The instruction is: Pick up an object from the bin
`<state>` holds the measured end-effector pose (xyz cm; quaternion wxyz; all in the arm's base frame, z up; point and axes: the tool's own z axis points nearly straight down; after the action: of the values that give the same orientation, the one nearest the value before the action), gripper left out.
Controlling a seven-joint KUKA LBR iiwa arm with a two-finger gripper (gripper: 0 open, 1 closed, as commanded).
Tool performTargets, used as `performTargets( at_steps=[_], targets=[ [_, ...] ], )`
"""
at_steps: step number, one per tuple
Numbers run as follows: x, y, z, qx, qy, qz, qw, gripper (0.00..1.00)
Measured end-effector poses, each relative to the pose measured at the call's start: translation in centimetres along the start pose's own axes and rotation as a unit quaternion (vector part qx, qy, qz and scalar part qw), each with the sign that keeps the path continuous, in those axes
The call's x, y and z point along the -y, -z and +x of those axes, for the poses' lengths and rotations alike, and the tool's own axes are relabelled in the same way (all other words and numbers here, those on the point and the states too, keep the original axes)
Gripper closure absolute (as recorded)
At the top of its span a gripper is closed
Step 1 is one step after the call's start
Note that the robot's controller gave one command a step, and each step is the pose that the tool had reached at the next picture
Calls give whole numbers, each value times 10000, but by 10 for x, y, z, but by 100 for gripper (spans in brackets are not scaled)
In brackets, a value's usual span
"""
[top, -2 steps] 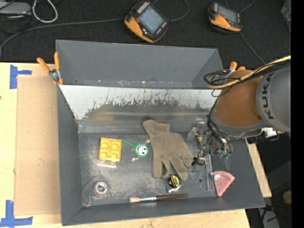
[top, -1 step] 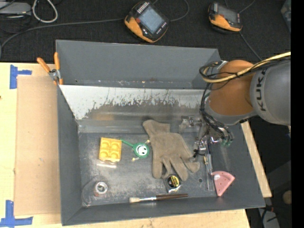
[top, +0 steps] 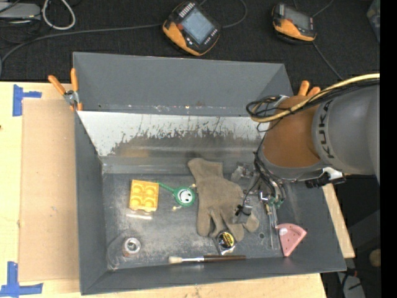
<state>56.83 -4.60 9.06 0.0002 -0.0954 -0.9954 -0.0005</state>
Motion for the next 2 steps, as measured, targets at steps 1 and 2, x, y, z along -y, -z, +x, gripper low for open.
performTargets(
  at_steps=[1,2],
  targets=[
    [6,22,-27,38,1670,-1,9860,100],
    [6,22,-27,38,1676,1,9859,100]
  ],
)
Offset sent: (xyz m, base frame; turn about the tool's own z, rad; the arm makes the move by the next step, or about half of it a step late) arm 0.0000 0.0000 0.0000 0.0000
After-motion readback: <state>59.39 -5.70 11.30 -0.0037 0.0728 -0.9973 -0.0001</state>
